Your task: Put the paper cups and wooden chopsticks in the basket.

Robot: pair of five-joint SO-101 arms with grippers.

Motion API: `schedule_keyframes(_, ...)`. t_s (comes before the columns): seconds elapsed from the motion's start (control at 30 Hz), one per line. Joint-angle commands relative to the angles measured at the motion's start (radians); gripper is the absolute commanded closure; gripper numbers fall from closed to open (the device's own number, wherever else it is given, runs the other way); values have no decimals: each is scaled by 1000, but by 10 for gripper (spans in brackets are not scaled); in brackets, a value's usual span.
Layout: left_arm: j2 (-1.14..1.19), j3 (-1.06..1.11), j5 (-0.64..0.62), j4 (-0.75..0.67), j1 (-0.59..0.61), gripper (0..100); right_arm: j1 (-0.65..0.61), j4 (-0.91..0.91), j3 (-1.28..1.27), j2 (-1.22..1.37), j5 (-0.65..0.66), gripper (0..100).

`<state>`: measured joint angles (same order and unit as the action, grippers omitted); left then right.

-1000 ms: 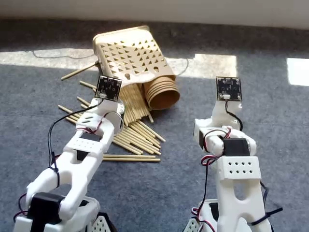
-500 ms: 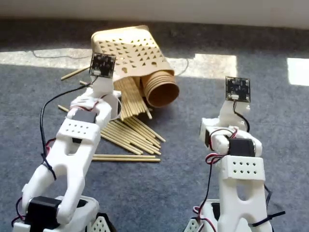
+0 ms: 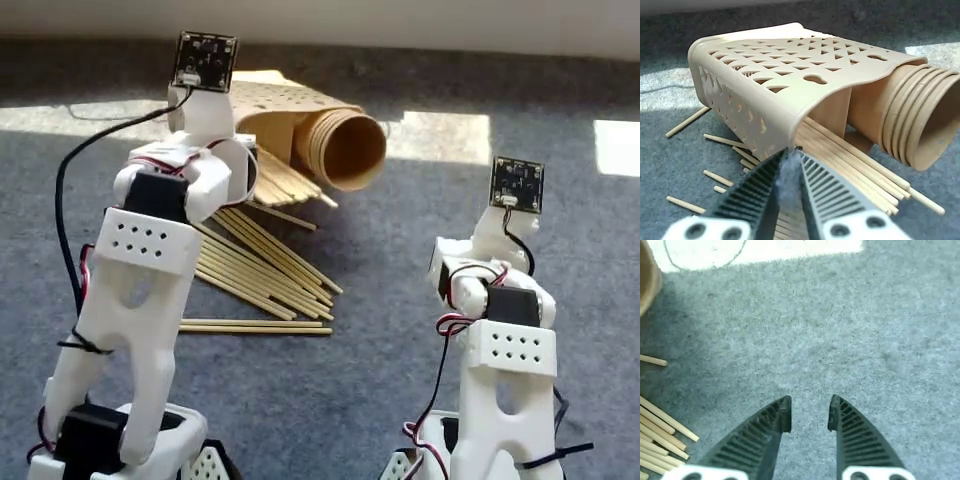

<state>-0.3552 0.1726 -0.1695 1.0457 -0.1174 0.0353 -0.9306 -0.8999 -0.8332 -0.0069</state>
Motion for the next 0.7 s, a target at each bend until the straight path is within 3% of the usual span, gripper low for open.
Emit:
schedule_keyframes(0.0, -61, -168, -18, 46, -30, 993, 12, 22, 2, -22, -8, 864)
schedule_keyframes(0.3, 265, -423, -107, 157, 97, 993, 12, 22, 2, -22, -8, 864)
schedule_keyframes(0.67, 624, -808, -109, 210, 266, 993, 5, 28, -33, -25, -8, 864)
